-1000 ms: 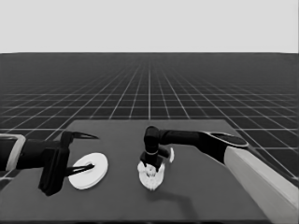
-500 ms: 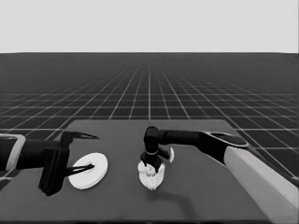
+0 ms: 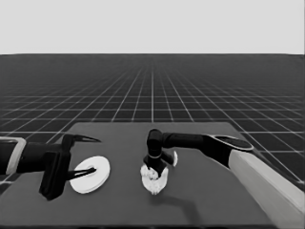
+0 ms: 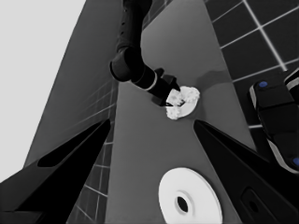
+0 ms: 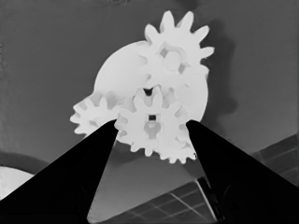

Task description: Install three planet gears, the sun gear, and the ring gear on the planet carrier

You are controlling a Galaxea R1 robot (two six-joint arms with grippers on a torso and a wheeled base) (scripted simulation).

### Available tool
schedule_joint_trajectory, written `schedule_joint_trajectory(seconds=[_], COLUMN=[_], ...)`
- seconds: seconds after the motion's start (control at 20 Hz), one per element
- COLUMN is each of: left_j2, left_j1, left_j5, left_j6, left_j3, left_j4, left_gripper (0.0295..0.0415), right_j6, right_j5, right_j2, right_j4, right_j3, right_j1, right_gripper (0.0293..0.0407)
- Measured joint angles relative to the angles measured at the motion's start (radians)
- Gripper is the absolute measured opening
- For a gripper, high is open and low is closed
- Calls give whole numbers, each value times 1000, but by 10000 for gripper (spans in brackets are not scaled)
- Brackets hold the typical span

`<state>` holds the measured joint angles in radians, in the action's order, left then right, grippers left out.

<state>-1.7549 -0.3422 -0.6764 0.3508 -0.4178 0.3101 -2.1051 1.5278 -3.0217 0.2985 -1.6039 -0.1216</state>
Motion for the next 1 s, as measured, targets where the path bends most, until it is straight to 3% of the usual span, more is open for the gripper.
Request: schedule_joint_trajectory(seconds=[1.0], left_j2=[0], left_j1=[0], left_j5=[0], left_j6=[0], left_j3=[0], left_j4=[0], left_gripper=[385], right_j6=[-209], right_j5=[0], right_j2=[1], right_j4=[0], right_j3=[-1], right_j1=[-2], right_gripper=[309])
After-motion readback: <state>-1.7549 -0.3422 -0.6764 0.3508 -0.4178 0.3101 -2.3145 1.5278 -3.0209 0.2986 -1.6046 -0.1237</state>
